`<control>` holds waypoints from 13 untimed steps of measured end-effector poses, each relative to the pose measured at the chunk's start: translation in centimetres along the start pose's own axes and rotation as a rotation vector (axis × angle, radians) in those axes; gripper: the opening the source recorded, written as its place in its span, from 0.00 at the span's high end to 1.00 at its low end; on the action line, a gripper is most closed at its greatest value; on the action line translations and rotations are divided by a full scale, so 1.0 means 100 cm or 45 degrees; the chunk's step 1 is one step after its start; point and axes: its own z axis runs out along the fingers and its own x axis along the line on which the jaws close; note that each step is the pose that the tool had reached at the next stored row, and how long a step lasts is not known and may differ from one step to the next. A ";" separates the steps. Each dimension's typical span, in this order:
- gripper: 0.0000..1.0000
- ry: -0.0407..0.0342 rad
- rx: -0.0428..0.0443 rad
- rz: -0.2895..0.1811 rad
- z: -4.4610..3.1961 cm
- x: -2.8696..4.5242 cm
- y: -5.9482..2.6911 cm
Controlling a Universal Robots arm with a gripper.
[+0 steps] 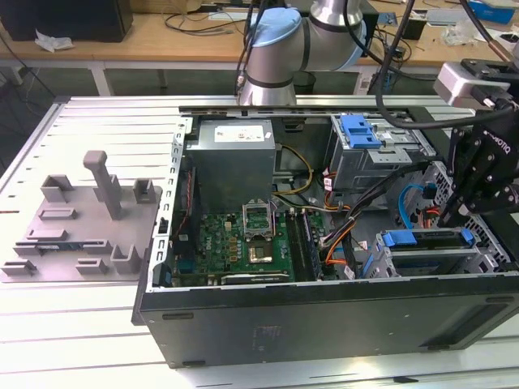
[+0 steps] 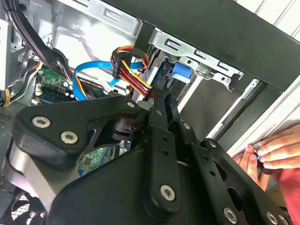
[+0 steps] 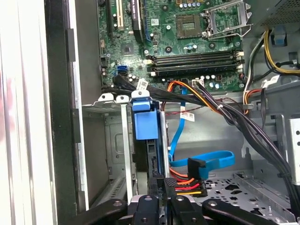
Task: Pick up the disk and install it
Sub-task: 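Insert the first disk wire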
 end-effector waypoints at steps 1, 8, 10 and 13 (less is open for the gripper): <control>0.84 -0.0023 0.001 -0.002 0.0001 0.0011 0.0001; 0.84 -0.0022 0.001 -0.003 0.0001 0.0011 0.0001; 0.84 -0.0085 0.001 -0.008 -0.0001 0.0011 0.0001; 0.84 -0.0164 0.002 -0.039 0.0001 0.0011 0.0001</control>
